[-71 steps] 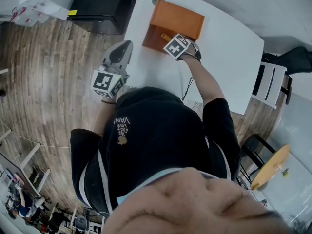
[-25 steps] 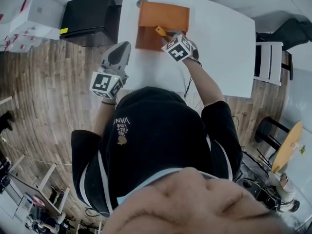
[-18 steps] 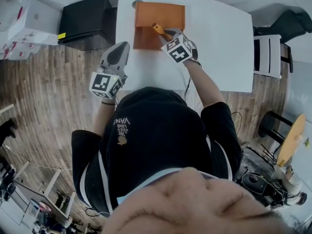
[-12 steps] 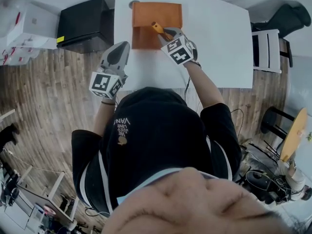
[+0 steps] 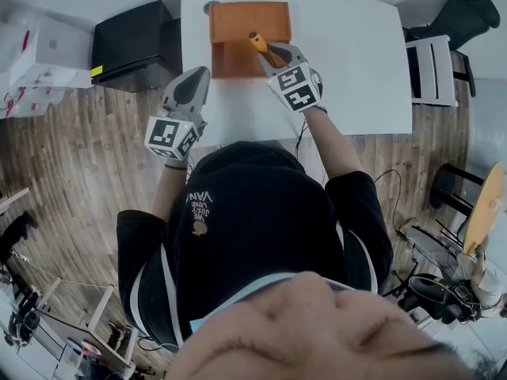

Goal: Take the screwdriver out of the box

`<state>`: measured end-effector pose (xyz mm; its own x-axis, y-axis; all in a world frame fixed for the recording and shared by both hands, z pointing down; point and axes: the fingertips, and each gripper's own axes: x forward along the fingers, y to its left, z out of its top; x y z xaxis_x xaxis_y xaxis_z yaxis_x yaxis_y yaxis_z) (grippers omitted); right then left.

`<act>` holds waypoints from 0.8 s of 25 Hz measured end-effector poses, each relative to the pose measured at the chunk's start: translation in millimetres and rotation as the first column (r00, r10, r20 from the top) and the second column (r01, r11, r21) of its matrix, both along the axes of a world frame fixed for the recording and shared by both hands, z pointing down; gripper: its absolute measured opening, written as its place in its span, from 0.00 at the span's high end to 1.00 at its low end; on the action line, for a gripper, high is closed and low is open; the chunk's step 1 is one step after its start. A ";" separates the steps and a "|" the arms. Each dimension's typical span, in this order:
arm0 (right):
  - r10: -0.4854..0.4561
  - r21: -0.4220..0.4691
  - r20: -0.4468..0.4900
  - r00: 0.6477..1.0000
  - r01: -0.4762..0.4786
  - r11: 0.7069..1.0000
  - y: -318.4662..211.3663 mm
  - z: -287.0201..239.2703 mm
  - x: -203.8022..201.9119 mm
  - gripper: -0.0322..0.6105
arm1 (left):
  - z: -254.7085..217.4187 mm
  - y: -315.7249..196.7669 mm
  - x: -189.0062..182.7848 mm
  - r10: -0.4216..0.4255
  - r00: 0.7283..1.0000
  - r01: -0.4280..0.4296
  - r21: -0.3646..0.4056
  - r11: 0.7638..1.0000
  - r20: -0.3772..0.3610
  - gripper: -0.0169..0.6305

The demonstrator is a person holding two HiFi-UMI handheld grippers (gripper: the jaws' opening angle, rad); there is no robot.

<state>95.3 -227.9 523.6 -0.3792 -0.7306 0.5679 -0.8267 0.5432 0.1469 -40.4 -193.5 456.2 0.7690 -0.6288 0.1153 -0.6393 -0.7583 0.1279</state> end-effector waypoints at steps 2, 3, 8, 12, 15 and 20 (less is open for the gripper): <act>0.011 0.020 0.013 1.000 -0.012 1.000 2.8 -8.3 0.9 0.81 | -1.7 -0.2 -0.1 0.003 1.000 -0.003 0.005 1.000 0.000 0.95; 0.017 0.030 0.021 1.000 -0.017 0.999 4.2 -12.7 1.5 0.81 | -2.5 -0.3 0.1 0.004 1.000 -0.004 0.007 1.000 0.000 0.95; 0.042 0.080 0.076 0.996 -0.049 0.996 12.0 -33.6 4.4 0.81 | -5.3 0.3 2.7 0.016 1.000 -0.016 0.021 1.000 0.002 0.95; 0.059 0.117 0.101 0.993 -0.071 0.991 18.3 -47.7 7.5 0.81 | -11.4 0.1 3.9 0.024 1.000 -0.024 0.043 0.999 0.006 0.95; 0.070 0.141 0.121 0.990 -0.087 0.986 23.6 -56.9 10.9 0.81 | -16.9 -1.2 3.7 0.024 1.000 -0.024 0.061 0.998 0.005 0.95; 0.081 0.191 0.152 0.985 -0.110 0.975 33.1 -76.0 15.8 0.81 | -22.3 -1.2 4.6 0.027 1.000 -0.027 0.073 0.997 0.001 0.95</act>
<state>111.1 -194.8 447.6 -0.3691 -0.8598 0.3529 -0.8933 0.4329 0.1204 -35.9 -194.7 433.9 0.7855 -0.6150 0.0697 -0.6188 -0.7823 0.0714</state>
